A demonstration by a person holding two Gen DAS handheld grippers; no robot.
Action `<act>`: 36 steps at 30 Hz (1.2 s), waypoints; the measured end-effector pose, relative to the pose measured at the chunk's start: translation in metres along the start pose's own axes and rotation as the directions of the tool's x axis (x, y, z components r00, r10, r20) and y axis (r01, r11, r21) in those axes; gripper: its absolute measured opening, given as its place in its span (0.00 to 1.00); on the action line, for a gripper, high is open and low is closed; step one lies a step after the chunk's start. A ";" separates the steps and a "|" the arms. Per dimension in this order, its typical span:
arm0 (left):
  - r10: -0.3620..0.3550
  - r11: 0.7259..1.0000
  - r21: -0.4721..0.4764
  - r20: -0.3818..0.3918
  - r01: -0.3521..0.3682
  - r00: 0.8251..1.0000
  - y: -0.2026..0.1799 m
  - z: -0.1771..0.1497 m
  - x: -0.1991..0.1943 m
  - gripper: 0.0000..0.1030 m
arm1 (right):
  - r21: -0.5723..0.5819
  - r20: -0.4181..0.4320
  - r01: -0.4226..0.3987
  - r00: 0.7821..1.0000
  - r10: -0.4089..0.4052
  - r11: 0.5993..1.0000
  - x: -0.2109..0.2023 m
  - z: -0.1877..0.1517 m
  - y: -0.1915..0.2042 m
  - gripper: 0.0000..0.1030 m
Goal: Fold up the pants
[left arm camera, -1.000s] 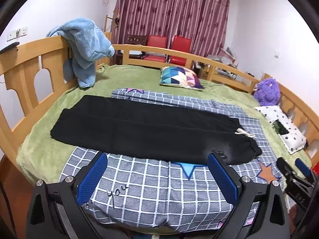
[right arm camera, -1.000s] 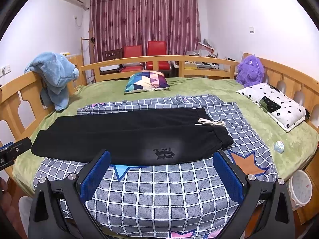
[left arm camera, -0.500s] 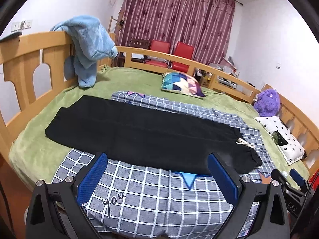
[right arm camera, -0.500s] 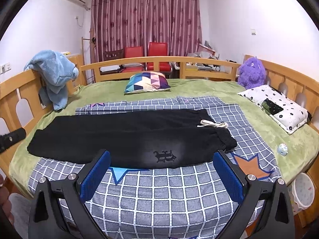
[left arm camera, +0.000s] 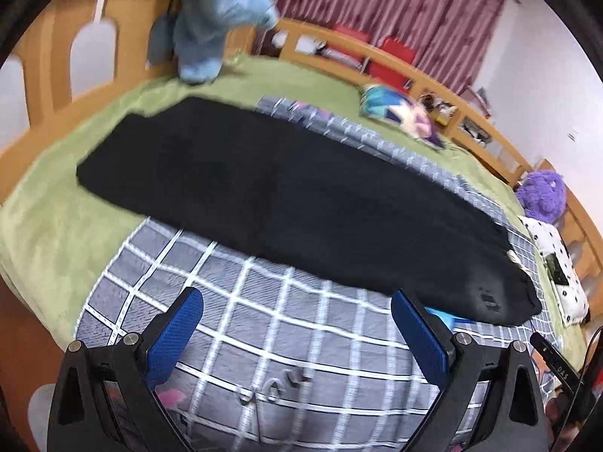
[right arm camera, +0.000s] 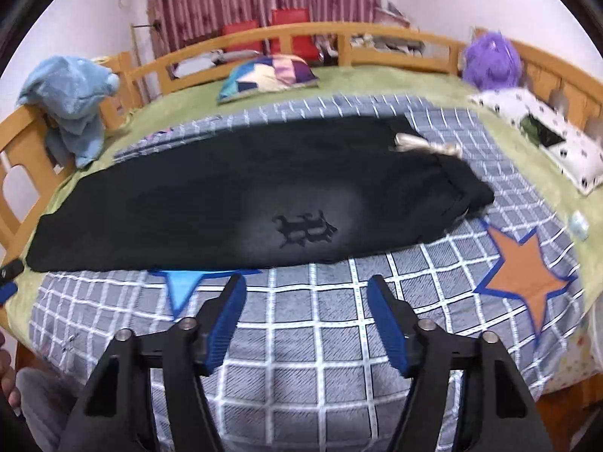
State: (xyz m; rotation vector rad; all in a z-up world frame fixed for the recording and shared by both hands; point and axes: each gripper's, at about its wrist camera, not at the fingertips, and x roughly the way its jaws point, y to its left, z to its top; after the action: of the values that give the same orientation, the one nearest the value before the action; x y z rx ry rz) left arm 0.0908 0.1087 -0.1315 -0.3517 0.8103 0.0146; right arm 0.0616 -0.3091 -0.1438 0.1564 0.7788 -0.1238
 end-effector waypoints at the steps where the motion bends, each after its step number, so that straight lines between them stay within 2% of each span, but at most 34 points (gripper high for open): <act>1: 0.003 1.000 -0.018 -0.009 -0.004 1.000 0.009 0.000 0.007 0.97 | 0.020 -0.008 -0.004 1.000 0.004 1.000 0.011 0.000 -0.006 0.63; 5: 0.051 0.996 -0.075 -0.033 -0.054 0.998 0.041 0.002 0.036 0.97 | 0.097 -0.027 -0.006 1.000 0.009 0.995 0.042 0.002 -0.029 0.63; 13: -0.013 0.979 -0.202 -0.057 0.001 0.998 0.077 0.018 0.084 0.94 | 0.233 -0.090 0.015 0.996 0.007 0.972 0.089 0.006 -0.072 0.63; 15: -0.019 0.975 -0.222 -0.052 0.007 0.998 0.081 0.022 0.095 0.93 | 0.299 -0.087 -0.013 0.995 0.041 0.954 0.098 0.004 -0.084 0.63; 18: -0.007 0.976 -0.219 -0.019 0.003 1.000 0.082 0.028 0.106 0.92 | 0.363 -0.052 -0.058 0.995 0.083 0.930 0.102 0.003 -0.093 0.63; 22: 0.010 0.979 -0.204 -0.010 -0.012 1.000 0.077 0.037 0.120 0.92 | 0.383 -0.037 -0.076 0.995 0.098 0.921 0.106 0.007 -0.097 0.63; 28: 0.024 0.972 -0.233 0.008 -0.022 1.000 0.082 0.045 0.128 0.82 | 0.390 -0.027 -0.105 0.992 0.125 0.915 0.123 0.020 -0.095 0.63; 30: 0.027 0.966 -0.256 0.008 -0.024 1.000 0.086 0.047 0.127 0.74 | 0.382 -0.030 -0.092 0.993 0.112 0.920 0.130 0.026 -0.094 0.62; 31: 0.028 0.964 -0.264 0.006 -0.025 1.000 0.088 0.049 0.128 0.71 | 0.379 -0.032 -0.086 0.994 0.105 0.922 0.133 0.030 -0.092 0.59; 32: 0.033 0.963 -0.269 0.001 -0.032 0.999 0.089 0.051 0.129 0.62 | 0.377 -0.032 -0.081 0.994 0.100 0.923 0.135 0.032 -0.091 0.55; 34: 0.056 0.960 -0.275 -0.007 -0.056 0.998 0.093 0.057 0.131 0.42 | 0.370 -0.039 -0.056 0.996 0.076 0.927 0.140 0.039 -0.090 0.27; 35: 0.072 0.957 -0.280 -0.013 -0.073 0.997 0.095 0.060 0.131 0.23 | 0.367 -0.043 -0.061 0.996 0.082 0.928 0.142 0.042 -0.090 0.23; 36: 0.086 0.953 -0.291 -0.013 -0.086 0.996 0.098 0.064 0.130 0.16 | 0.365 -0.041 -0.082 0.994 0.104 0.927 0.142 0.044 -0.090 0.21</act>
State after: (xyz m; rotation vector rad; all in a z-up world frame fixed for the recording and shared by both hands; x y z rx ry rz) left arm 0.2116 0.2056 -0.2129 -0.5951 0.8243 0.2175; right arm 0.1770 -0.4130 -0.2211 0.5505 0.8012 -0.1730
